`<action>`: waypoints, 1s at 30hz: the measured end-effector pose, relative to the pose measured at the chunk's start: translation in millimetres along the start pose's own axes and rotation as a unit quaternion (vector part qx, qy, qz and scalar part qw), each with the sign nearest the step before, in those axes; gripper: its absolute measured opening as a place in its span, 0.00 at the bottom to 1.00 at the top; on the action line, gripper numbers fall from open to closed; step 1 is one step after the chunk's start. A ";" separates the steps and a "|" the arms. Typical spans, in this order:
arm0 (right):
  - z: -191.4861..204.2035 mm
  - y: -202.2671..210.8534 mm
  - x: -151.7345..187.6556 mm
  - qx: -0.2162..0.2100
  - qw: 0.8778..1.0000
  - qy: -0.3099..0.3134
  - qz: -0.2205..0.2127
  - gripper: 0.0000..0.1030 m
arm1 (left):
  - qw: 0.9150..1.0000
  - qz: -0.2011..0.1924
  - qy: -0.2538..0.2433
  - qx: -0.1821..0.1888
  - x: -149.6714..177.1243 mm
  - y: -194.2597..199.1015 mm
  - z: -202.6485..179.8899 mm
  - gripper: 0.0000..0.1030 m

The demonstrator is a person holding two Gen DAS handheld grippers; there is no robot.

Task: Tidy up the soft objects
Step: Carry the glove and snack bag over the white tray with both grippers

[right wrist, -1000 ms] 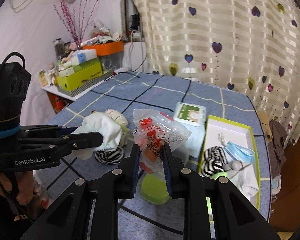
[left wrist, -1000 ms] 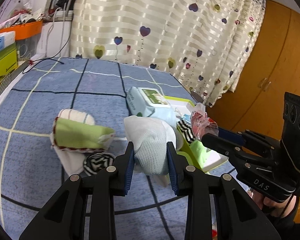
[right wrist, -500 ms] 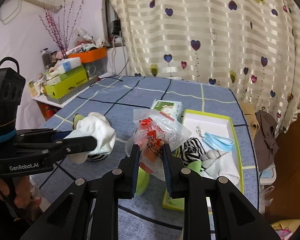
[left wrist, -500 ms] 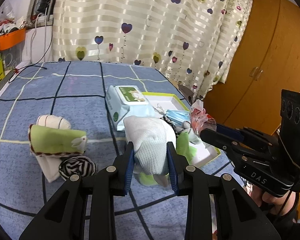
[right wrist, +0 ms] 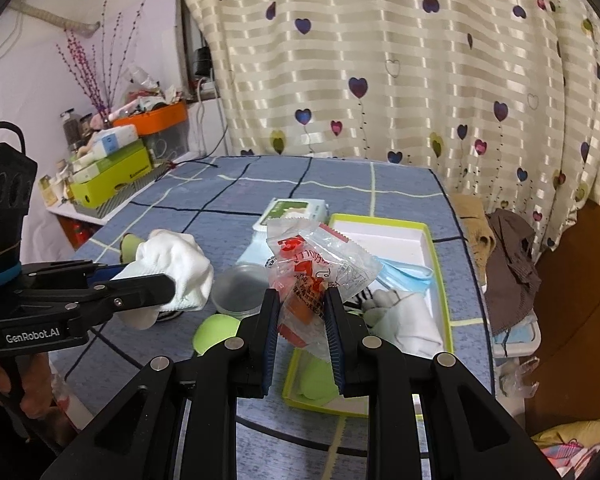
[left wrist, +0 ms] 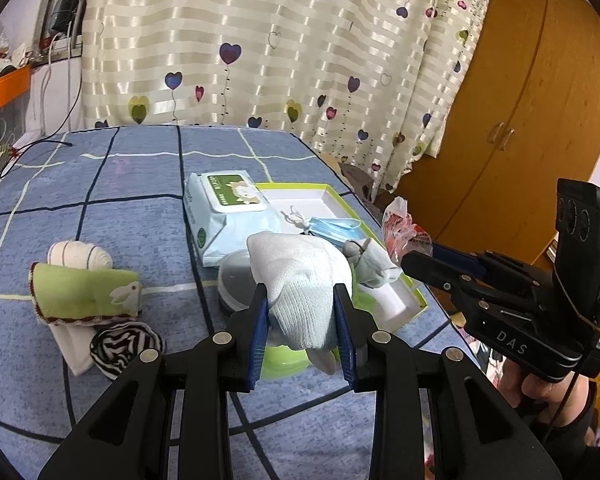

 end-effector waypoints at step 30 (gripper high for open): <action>-93.3 -55.9 47.5 0.058 0.990 -0.073 0.102 0.21 | 0.999 0.016 -0.029 0.025 -22.5 -35.0 -27.9 0.31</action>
Point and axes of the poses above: each gripper's, at about its wrist camera, not at the fingertips, and y roughly against the way its jaws point, z to its left, x to its underside, the point moved 4 cm from there along -y, roughly the way its jaws point, and after that the axes turned 13 degrees about -y, right-handed, at the moved point
